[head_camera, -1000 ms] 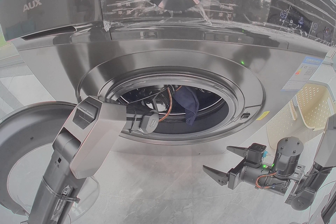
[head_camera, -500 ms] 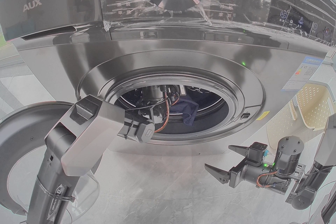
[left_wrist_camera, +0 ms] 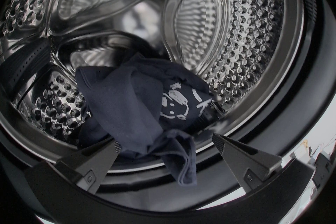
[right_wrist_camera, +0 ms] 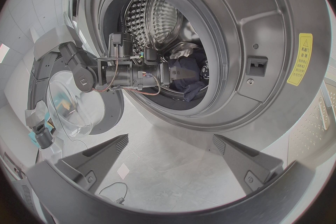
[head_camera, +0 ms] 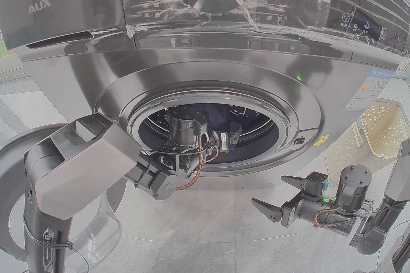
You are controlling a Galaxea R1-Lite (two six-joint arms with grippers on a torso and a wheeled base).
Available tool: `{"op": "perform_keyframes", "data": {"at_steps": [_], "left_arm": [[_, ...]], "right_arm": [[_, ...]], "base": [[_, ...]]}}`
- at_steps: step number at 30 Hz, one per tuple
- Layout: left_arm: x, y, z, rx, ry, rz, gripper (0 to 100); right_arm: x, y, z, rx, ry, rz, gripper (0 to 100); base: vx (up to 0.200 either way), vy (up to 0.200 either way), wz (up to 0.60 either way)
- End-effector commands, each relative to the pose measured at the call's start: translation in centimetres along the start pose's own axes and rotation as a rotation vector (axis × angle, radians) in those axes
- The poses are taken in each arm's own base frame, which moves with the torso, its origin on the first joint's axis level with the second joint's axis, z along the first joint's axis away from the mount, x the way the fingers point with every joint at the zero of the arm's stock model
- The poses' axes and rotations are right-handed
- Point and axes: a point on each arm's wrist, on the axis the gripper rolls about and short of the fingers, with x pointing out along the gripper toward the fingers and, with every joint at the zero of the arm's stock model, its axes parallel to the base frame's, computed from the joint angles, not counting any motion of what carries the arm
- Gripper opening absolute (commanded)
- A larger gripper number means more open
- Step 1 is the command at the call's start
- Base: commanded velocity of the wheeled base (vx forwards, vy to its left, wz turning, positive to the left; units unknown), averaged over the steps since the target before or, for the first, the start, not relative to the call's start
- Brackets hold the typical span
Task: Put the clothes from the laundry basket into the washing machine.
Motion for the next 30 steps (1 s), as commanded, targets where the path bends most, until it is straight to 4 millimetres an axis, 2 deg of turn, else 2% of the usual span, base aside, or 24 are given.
{"op": "perform_keyframes", "data": {"at_steps": [1,5,6,9,14,18,21,25,29,30], "left_arm": [[-0.1,0.0,-0.8,0.004,0.039,-0.006,100],[0.4,0.5,-2.3,0.014,0.082,0.005,100],[0.8,0.7,-2.8,0.036,0.091,0.009,0],[1.6,1.6,-3.1,0.051,0.085,0.022,0],[2.7,1.4,-2.0,0.039,0.045,0.015,0],[5.2,1.8,0.8,-0.011,-0.114,0.045,0],[6.3,2.2,2.5,-0.055,-0.212,0.078,0],[6.9,2.3,3.4,-0.076,-0.27,0.074,0],[6.8,2.3,3.2,-0.072,-0.276,0.073,0],[6.8,2.3,3.2,-0.071,-0.275,0.073,100]], "right_arm": [[0.0,0.0,0.0,0.0,-0.001,0.003,100],[0.1,0.1,0.0,-0.002,-0.002,0.006,100],[0.1,0.1,0.1,0.0,-0.005,0.006,100],[0.1,0.2,0.1,-0.002,-0.008,0.009,100],[0.1,0.2,0.2,-0.003,-0.011,0.011,100],[0.3,0.2,0.5,-0.003,-0.026,0.012,100],[0.3,0.2,0.5,-0.003,-0.026,0.011,100],[0.4,0.1,0.4,-0.003,-0.023,0.01,100],[0.4,0.1,0.4,-0.003,-0.023,0.01,100],[0.4,0.1,0.4,-0.003,-0.023,0.01,100]], "base": [[0.0,0.0,0.0],[0.0,0.0,0.0],[0.0,0.0,0.0],[0.0,0.0,0.0],[0.0,0.0,0.0],[0.0,0.0,0.0],[0.0,0.0,0.0],[0.0,0.0,0.0],[0.0,0.0,0.0],[0.0,0.0,0.0]]}}
